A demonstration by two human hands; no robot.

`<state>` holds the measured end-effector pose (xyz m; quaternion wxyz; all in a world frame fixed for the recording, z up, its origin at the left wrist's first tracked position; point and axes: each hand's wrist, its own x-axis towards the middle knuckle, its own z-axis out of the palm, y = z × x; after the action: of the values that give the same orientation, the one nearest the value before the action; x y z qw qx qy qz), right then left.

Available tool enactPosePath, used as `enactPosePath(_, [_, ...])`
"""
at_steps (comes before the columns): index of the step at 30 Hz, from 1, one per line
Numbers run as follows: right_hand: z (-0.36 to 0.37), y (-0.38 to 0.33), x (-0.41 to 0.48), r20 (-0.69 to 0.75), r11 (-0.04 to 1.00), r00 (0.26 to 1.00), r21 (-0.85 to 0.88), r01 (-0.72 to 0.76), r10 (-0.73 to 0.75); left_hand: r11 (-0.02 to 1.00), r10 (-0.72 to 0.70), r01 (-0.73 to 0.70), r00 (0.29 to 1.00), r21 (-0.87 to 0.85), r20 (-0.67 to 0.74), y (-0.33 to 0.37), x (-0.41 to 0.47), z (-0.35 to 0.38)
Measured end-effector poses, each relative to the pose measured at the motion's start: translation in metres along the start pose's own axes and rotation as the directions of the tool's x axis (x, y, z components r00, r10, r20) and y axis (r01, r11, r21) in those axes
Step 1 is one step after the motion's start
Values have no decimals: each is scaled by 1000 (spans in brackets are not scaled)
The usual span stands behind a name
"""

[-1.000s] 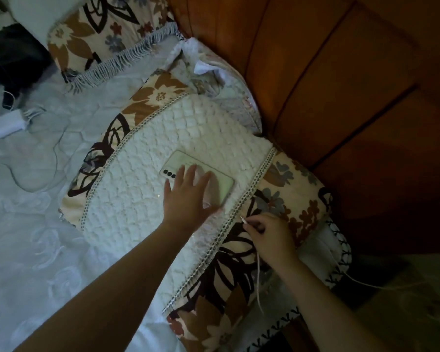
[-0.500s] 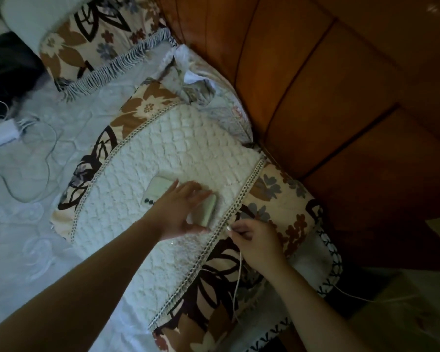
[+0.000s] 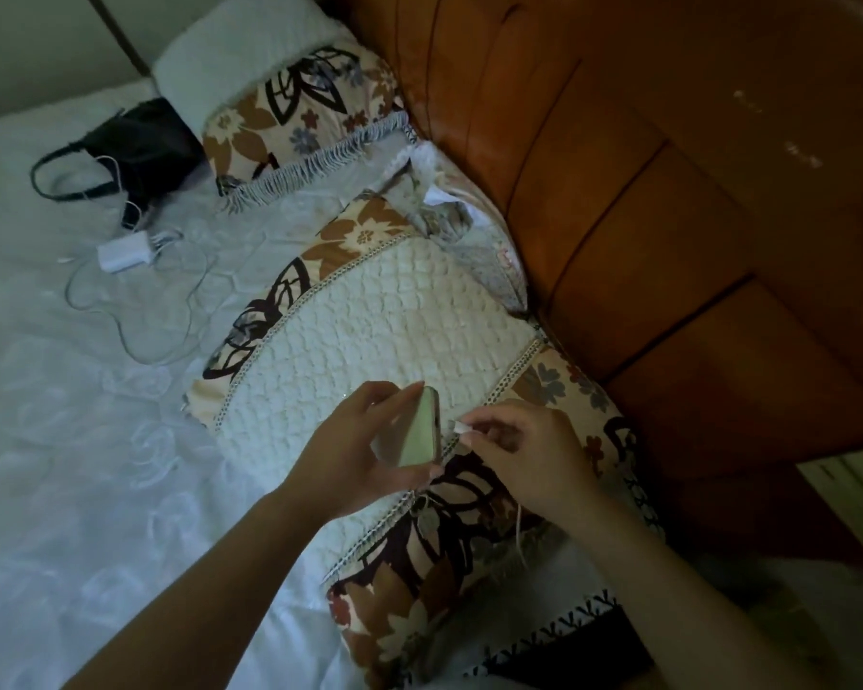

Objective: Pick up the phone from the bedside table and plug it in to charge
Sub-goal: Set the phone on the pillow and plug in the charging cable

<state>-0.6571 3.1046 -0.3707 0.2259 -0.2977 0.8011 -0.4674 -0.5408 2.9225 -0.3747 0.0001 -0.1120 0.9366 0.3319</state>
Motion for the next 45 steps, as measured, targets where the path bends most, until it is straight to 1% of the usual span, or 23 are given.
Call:
enactPosePath(4, [-2,-19,-10,48,998,997,-11,63,-63,1000,-9,11,998,24,-68,13,-21,-11])
enactPosePath(8, [0,-32,-20,69,998,995,19,68,-69,999,-42,45,992,20,-118,21,-41,-14])
enactPosePath(12, [5,-42,-31,106,994,988,16,107,-108,998,-65,66,990,2,-127,27,-55,-13])
enactPosePath(20, [9,-51,-41,117,985,980,-54,166,-159,995,-95,97,983,2,-158,30,-72,-17])
enactPosePath(26, [8,-56,-46,118,981,978,-60,183,-175,996,-80,84,985,17,-156,32,-78,-21])
enactPosePath(33, [7,-62,-54,148,975,978,-147,168,-146,999,-35,37,991,16,-132,35,-81,-23])
enactPosePath(36, [3,-70,-56,174,960,975,-219,173,-136,999,-19,21,995,24,-96,35,-79,-24])
enactPosePath(40, [1,-78,-54,213,932,965,-293,212,-153,1000,-1,3,997,30,-82,33,-77,-24])
enactPosePath(43, [2,-80,-53,198,932,970,-301,201,-145,1000,15,-13,996,23,-88,32,-75,-24])
enactPosePath(45, [4,-79,-53,161,940,978,-293,173,-129,1000,13,-11,996,17,-91,30,-74,-25])
